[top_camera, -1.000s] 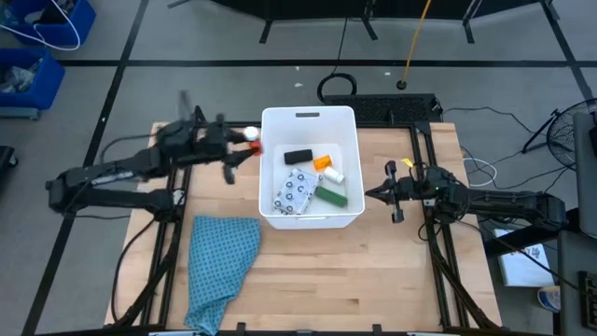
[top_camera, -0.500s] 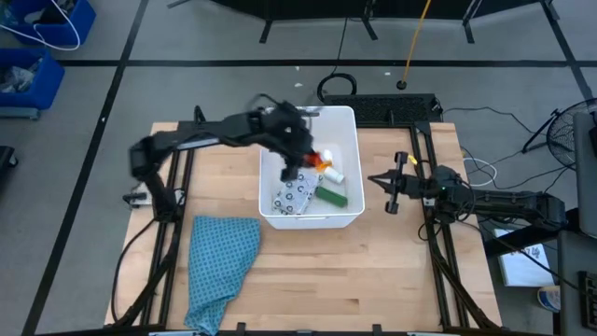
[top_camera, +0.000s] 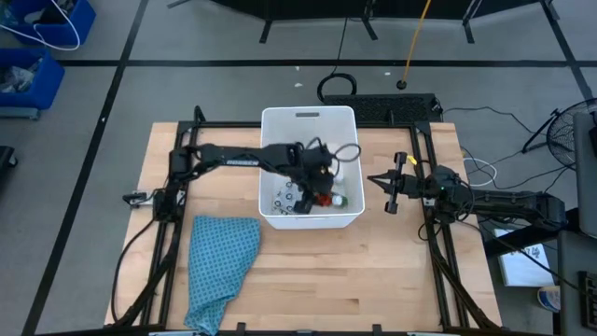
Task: Pick & place medical supplies in basket/bin
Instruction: Put the red bottle into the white bin
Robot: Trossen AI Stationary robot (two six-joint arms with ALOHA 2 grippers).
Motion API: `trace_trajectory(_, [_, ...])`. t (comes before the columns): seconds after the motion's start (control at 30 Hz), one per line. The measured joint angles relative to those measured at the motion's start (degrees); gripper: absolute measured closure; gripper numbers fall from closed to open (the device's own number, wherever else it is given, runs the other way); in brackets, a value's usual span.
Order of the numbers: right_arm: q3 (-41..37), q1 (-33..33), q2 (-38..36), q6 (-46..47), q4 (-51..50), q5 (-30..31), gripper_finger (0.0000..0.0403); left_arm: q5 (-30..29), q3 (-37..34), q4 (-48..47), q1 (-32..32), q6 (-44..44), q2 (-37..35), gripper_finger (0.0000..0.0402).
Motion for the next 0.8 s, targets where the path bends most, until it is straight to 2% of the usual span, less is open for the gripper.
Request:
trace_trajectory(0.3, [0.0,0.0,0.0,0.22,0.24,-0.03,0.0403,-0.04,0.1,0.96,-4.31,-0.01,4.03,0.0243])
trace_trajectory(0.8, [0.01,0.02,0.07,1.1,-0.11,-0.17,0.0403,-2.6,0.07,-0.49,-2.75,2.34,9.58,0.0243])
